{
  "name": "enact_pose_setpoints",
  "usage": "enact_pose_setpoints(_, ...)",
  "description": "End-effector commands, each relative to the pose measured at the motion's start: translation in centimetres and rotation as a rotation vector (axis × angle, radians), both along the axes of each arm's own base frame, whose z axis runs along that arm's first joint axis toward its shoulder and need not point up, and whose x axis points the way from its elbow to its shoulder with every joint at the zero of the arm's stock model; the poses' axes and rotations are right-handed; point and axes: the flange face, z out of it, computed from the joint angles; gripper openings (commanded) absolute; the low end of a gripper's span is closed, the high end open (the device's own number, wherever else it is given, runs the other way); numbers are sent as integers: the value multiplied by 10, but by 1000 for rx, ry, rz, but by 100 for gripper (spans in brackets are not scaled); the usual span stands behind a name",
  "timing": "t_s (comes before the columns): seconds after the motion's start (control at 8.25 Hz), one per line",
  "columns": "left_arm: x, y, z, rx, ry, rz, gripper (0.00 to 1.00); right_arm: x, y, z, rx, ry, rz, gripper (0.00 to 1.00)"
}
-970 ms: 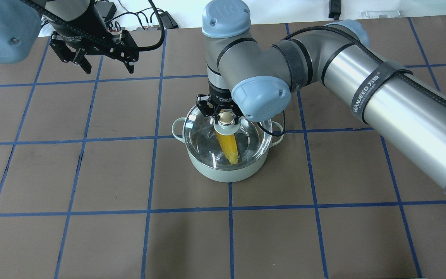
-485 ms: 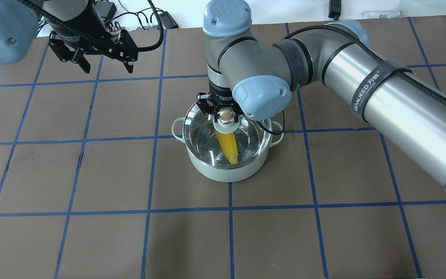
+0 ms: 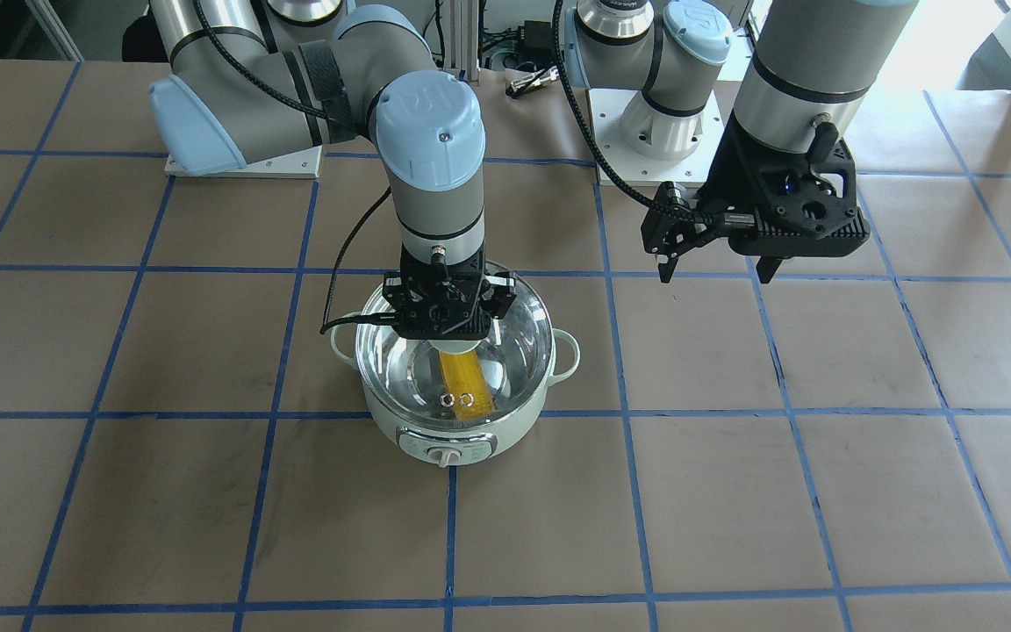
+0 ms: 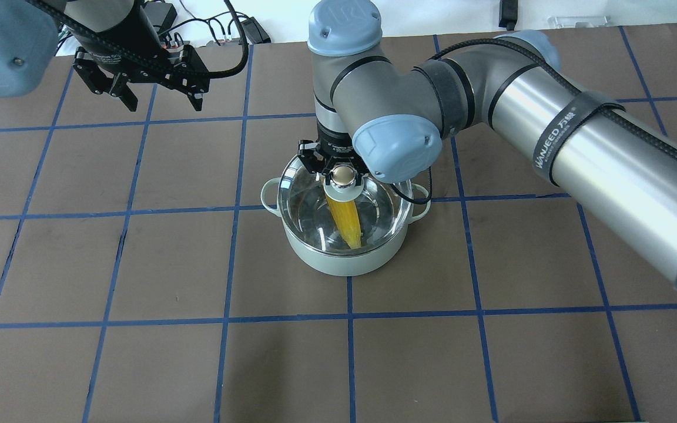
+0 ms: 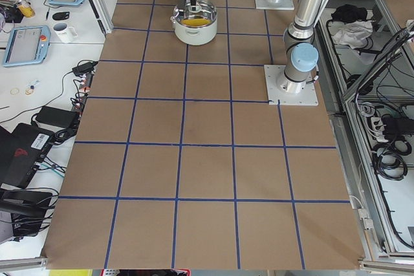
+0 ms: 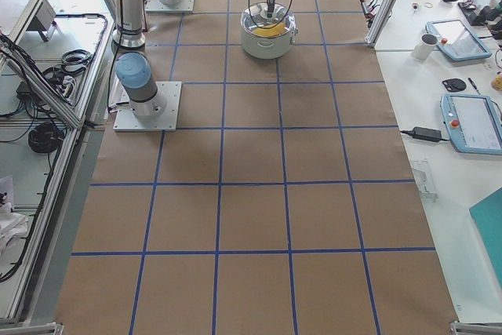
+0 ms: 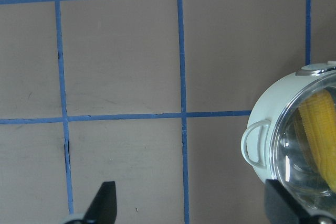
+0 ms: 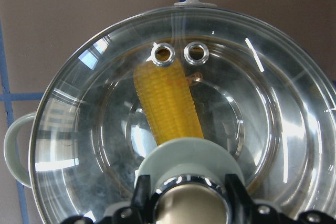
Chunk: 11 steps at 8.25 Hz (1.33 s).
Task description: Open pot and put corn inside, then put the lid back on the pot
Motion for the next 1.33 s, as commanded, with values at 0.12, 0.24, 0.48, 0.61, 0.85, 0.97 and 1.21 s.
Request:
enact_pose_setpoints(0.12,-1,1,1,-2,-1,-1,100,0,0,-1,-2,-1,-2,48)
enact_pose_setpoints(0.24,0,0,0,-1,-1,0,100,-1,-1,-2,-1,1,-3,48)
enact_pose_setpoints(0.48,-1,1,1,-2,-1,2,100,-1,0,-3,0,3,-6,62)
enact_pose_setpoints(0.61,-1,1,1,-2,-3,0,100,-1,-1,-4,1,5,-10,88)
enact_pose_setpoints(0.85,-1,1,1,-2,-1,0,100,-1,-1,-6,5,7,-10,100)
enact_pose_setpoints(0.97,-1,1,1,-2,-1,0,100,-1,-1,-6,6,4,-11,100)
enact_pose_setpoints(1.21,-1,1,1,-2,-1,-1,100,-6,3,21,-31,-14,-5,100)
